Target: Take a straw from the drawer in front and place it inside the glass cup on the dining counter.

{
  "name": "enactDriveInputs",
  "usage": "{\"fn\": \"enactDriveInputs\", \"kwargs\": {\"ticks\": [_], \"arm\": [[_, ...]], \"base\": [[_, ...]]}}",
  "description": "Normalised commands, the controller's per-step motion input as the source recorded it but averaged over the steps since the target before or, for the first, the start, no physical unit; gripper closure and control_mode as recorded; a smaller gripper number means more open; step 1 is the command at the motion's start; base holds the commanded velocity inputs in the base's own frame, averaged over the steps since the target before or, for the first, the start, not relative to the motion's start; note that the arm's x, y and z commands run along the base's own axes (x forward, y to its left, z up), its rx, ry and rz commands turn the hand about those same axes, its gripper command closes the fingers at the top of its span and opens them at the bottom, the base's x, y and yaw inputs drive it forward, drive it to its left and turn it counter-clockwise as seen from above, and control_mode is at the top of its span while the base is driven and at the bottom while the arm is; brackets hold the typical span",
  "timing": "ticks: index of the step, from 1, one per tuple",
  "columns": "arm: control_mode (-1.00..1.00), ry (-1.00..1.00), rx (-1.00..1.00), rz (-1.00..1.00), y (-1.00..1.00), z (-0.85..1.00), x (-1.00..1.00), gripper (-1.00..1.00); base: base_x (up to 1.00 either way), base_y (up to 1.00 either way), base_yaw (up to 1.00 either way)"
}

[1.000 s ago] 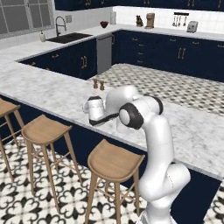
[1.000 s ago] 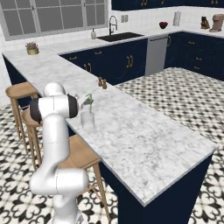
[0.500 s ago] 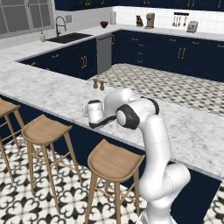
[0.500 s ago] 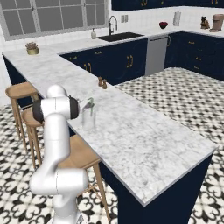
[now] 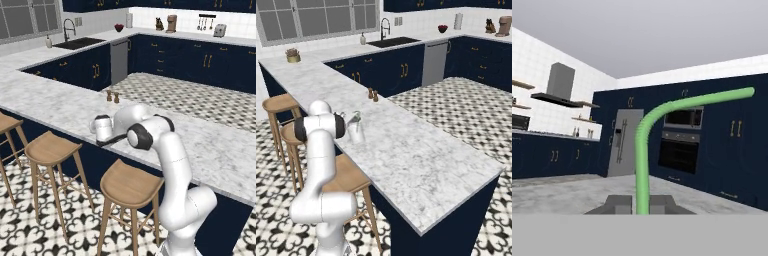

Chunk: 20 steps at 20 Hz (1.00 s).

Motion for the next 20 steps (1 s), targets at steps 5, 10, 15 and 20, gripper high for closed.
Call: {"fn": "enactDriveInputs", "kwargs": {"ticks": [5,10,15,20], "arm": [[-1.00,-0.11,0.00,0.00,0.10,-0.24,-0.89,1.00],[-1.00,-0.22,0.04,-0.02,-0.34,-0.05,-0.63,1.00],[-1.00,-0.25,0.04,-0.03,-0.48,-0.10,-0.09,1.00],[-1.00,-0.26,0.00,-0.02,-0.14,-0.32,-0.10,-1.00]], "base": [[0.00,0.00,0.00],[0.00,0.00,0.00],[0.00,0.00,0.00],[0.00,0.00,0.00]]}}
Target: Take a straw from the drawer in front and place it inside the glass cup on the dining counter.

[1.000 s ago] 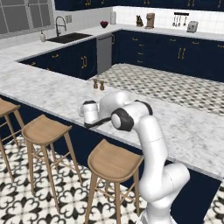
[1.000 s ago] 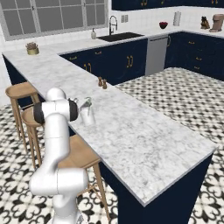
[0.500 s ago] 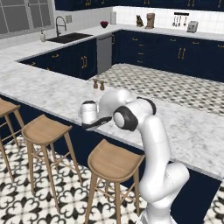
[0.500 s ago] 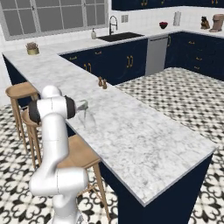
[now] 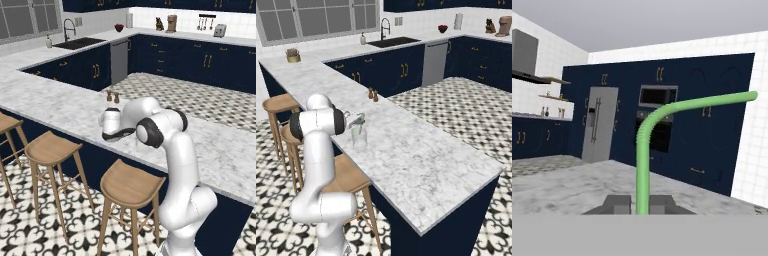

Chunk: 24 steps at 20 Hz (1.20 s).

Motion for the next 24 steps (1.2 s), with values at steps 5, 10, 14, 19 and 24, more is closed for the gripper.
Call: {"fn": "enactDriveInputs", "kwargs": {"ticks": [5,10,14,19,24], "arm": [[-1.00,-0.28,0.00,0.00,0.01,-0.19,-0.12,-1.00],[-1.00,-0.33,0.00,0.00,0.26,-0.01,-0.20,-1.00],[-1.00,-0.33,-0.01,0.07,0.73,0.81,-0.57,-1.00],[-1.00,-0.55,0.20,0.00,-0.15,0.96,-0.98,-1.00],[-1.00,-0.96,0.50,0.00,-0.42,0.11,-0.94,-1.00]], "base": [[0.00,0.00,0.00],[0.00,0.00,0.00],[0.00,0.00,0.00],[0.00,0.00,0.00],[0.00,0.00,0.00]]}}
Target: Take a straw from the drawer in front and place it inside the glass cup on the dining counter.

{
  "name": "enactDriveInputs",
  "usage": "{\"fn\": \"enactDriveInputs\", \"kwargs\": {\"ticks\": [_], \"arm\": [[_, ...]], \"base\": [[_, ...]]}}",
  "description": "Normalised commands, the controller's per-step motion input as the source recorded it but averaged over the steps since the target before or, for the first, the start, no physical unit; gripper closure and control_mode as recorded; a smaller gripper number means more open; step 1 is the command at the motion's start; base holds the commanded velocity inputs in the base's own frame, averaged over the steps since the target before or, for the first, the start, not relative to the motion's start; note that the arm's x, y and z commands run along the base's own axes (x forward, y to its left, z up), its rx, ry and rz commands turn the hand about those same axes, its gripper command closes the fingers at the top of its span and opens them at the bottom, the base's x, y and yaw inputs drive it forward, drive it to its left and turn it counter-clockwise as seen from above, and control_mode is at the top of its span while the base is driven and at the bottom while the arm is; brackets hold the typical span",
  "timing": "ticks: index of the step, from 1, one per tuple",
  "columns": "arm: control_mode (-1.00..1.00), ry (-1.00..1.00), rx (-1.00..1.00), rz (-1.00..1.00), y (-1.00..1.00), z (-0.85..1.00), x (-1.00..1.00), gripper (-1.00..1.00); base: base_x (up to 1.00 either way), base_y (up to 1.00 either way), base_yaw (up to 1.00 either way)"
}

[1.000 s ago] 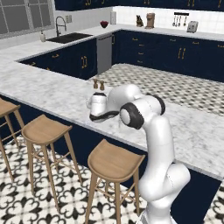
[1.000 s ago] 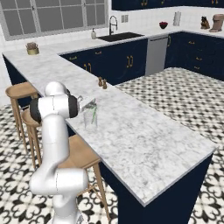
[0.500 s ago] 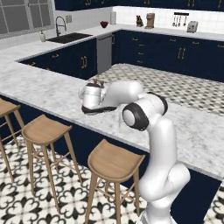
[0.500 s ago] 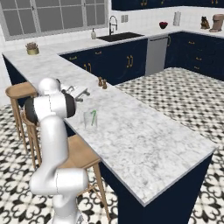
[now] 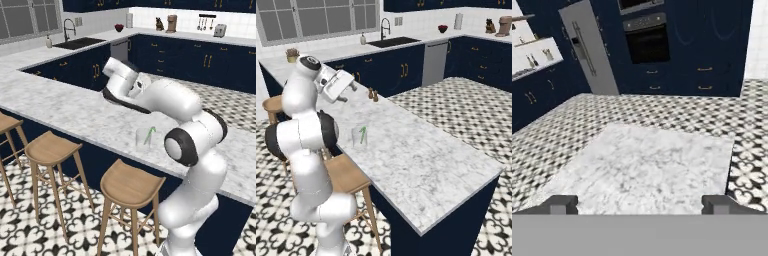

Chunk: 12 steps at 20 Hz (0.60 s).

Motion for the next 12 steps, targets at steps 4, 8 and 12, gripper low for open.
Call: {"fn": "enactDriveInputs", "kwargs": {"ticks": [4,8,12], "arm": [[-1.00,-0.96,0.62,0.00,-0.33,-0.11,-0.94,-1.00],[-1.00,-0.75,0.67,0.00,-0.23,-0.59,-1.00,-1.00],[-1.00,-0.59,0.58,0.00,-0.16,-0.97,-1.00,-1.00]], "base": [[0.00,0.00,0.00],[0.00,0.00,0.00],[0.00,0.00,0.00]]}}
